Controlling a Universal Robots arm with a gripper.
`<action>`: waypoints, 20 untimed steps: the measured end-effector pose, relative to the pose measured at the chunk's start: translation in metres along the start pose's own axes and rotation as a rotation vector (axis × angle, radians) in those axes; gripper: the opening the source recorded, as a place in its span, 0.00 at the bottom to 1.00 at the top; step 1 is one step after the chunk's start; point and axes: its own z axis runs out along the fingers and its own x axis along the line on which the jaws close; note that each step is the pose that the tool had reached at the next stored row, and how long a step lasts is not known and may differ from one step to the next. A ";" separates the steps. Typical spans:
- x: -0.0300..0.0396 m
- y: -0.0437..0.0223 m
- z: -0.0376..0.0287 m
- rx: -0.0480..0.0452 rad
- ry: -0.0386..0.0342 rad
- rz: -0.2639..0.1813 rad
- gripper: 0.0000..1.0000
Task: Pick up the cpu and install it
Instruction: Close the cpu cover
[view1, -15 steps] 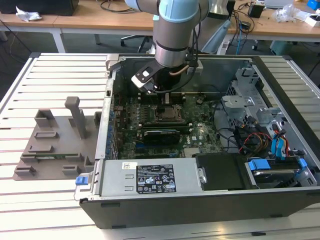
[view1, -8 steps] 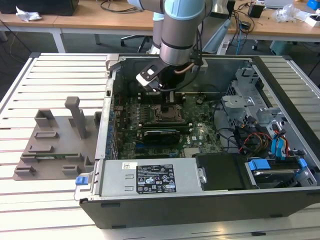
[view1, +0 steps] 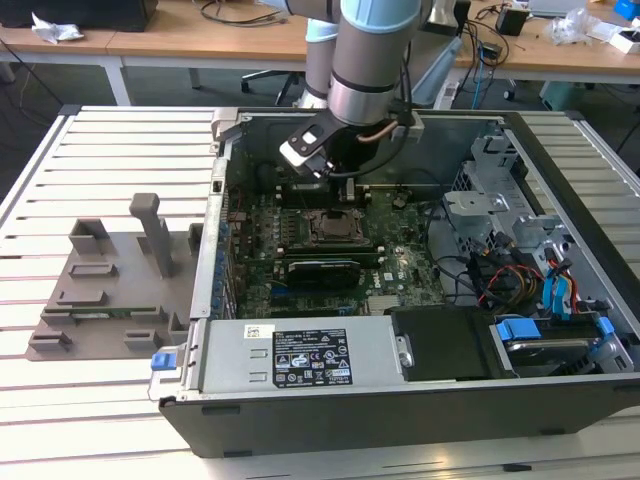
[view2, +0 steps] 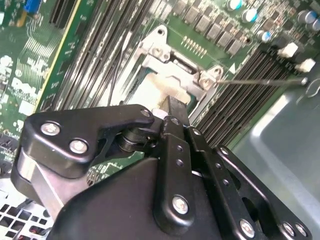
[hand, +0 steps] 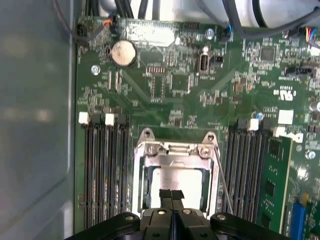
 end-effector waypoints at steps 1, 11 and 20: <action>-0.0001 0.0030 -0.0002 0.0039 0.0002 0.000 0.11; -0.0011 0.0214 -0.0068 0.0255 -0.0039 -0.001 0.11; -0.0014 0.0201 -0.0233 0.0256 -0.0058 -0.001 0.11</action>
